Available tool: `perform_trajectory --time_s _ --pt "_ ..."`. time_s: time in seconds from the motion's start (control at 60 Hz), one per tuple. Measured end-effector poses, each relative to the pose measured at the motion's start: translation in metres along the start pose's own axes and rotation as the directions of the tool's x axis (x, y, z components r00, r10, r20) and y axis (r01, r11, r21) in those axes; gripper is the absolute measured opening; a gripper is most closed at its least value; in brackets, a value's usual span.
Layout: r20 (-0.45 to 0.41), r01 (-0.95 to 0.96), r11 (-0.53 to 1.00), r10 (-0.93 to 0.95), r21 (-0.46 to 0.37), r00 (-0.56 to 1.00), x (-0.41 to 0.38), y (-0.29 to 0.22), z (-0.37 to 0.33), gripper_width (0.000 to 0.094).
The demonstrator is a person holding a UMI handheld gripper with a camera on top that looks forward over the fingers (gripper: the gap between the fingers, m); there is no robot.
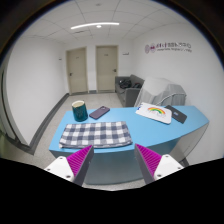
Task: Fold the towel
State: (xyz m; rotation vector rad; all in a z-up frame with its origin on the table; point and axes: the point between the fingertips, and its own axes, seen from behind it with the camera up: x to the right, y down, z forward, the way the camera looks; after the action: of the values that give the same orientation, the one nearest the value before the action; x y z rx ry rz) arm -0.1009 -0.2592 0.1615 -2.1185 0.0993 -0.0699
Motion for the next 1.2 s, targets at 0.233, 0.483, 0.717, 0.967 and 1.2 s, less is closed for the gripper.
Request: perform_trajectory --time_s 0.233,0.483,0.717,0.967,1.2 --pt "0.070 0.057 0.998 -0.058 0.021 0.996 -0.011 -0.019 0.045 0.0831" --pt "0.330 0.119 0.992 -0.102 -0.031 0.938 -0.133 -0.011 0.098 0.0808" --pt "0.395 0.161 0.986 -0.136 -0.030 0.908 -0.275 0.005 0.178 0.0702" --pt "0.239 0.219 0.970 -0.188 -0.107 0.952 -0.292 0.031 0.257 0.0549" --pt "0.182 0.281 0.953 -0.257 -0.118 0.949 -0.287 0.041 0.267 0.0298"
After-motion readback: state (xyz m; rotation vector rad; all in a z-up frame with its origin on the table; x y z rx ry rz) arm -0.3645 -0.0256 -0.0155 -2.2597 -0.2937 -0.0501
